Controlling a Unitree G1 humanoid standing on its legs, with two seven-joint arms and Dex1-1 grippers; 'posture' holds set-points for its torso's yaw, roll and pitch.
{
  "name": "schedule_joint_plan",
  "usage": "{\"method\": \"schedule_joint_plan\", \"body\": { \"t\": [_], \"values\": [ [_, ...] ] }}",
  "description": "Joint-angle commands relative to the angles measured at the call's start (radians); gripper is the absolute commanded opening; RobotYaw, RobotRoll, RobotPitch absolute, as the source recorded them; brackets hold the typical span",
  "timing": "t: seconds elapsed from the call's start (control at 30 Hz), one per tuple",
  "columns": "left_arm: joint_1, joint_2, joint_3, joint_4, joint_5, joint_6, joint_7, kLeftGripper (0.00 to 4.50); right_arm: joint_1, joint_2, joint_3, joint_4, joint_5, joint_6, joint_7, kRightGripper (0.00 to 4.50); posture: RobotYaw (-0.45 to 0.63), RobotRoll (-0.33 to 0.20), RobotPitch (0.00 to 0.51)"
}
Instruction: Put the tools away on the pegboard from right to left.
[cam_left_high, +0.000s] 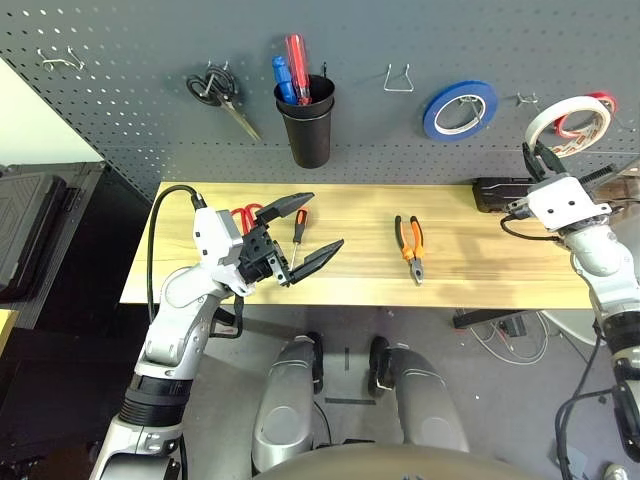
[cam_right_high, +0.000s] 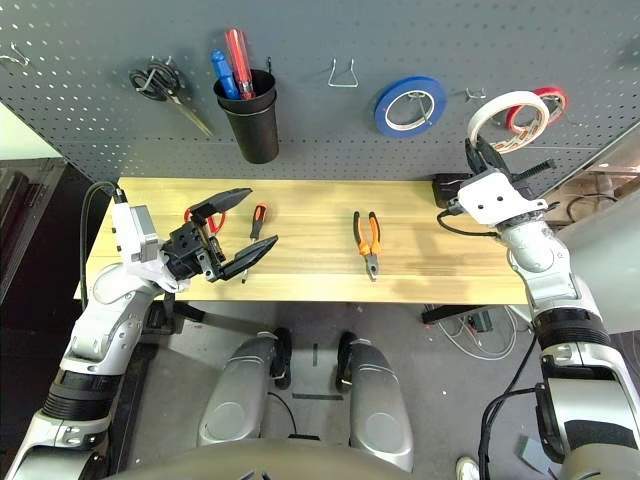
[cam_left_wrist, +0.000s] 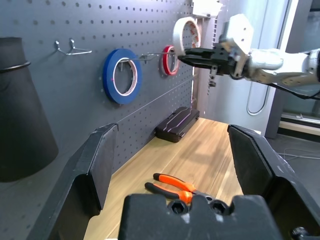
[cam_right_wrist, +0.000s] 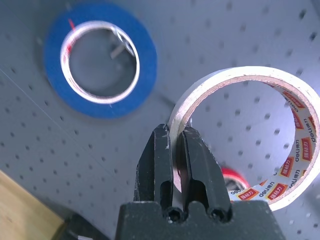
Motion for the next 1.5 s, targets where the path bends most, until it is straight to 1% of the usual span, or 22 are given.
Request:
{"method": "schedule_joint_plan", "body": {
  "t": [0.03,0.2,0.43,0.6,0.67,0.73,0.87,0.97,1.0,1.03,1.17,1.27,1.37,1.5],
  "values": [
    [0.001,0.006,-0.015,-0.015,0.014,0.007,-0.007,4.5,-0.055,0.003,0.02,0.102,-0.002,0.011,0.034,0.04,0.1,0.0,0.166],
    [0.0,0.009,-0.018,-0.02,0.02,0.017,0.001,4.5,-0.189,0.026,0.053,0.254,-0.016,0.052,0.072,0.04,0.12,0.0,0.174],
    [0.001,0.014,-0.022,-0.028,0.035,0.029,0.013,4.5,-0.317,0.064,0.097,0.399,-0.04,0.108,0.07,0.04,0.12,0.0,0.18],
    [0.002,0.017,-0.022,-0.029,0.043,0.028,0.015,4.5,-0.375,0.082,0.115,0.458,-0.053,0.152,0.054,0.04,0.13,0.0,0.182],
    [0.003,0.018,-0.023,-0.029,0.046,0.027,0.017,4.5,-0.384,0.088,0.116,0.468,-0.052,0.16,0.042,0.67,0.14,0.0,0.185],
    [0.004,0.018,-0.024,-0.03,0.049,0.026,0.018,4.5,-0.381,0.091,0.116,0.462,-0.051,0.127,0.039,1.31,0.14,0.0,0.187],
    [0.015,0.022,-0.021,-0.036,0.059,0.023,0.022,4.5,-0.326,0.08,0.106,0.419,-0.036,-0.006,0.032,2.77,0.15,0.0,0.196],
    [0.025,0.028,-0.018,-0.038,0.063,0.02,0.02,4.5,-0.272,0.074,0.096,0.383,-0.018,-0.077,0.033,3.96,0.15,0.0,0.199],
    [0.03,0.032,-0.017,-0.038,0.064,0.019,0.019,4.5,-0.238,0.074,0.089,0.357,-0.006,-0.104,0.033,4.35,0.15,0.0,0.201],
    [0.034,0.035,-0.017,-0.039,0.064,0.018,0.017,4.5,-0.206,0.074,0.086,0.332,0.002,-0.127,0.034,4.47,0.15,0.0,0.205],
    [0.043,0.05,-0.015,-0.035,0.07,0.017,0.012,4.5,-0.062,0.076,0.074,0.192,0.027,-0.192,0.035,4.47,0.14,0.0,0.216],
    [0.047,0.091,-0.025,-0.03,0.099,0.046,0.005,4.5,0.043,0.091,0.066,0.063,0.055,-0.146,0.06,4.47,0.13,0.0,0.225],
    [0.05,0.138,-0.048,-0.009,0.152,0.071,0.003,4.5,0.137,0.111,0.071,-0.066,0.091,0.007,0.116,4.47,0.12,0.0,0.231],
    [0.054,0.186,-0.09,0.038,0.244,0.058,-0.001,4.5,0.255,0.165,0.077,-0.278,0.171,0.335,0.215,4.47,0.12,0.0,0.242]
  ]
}}
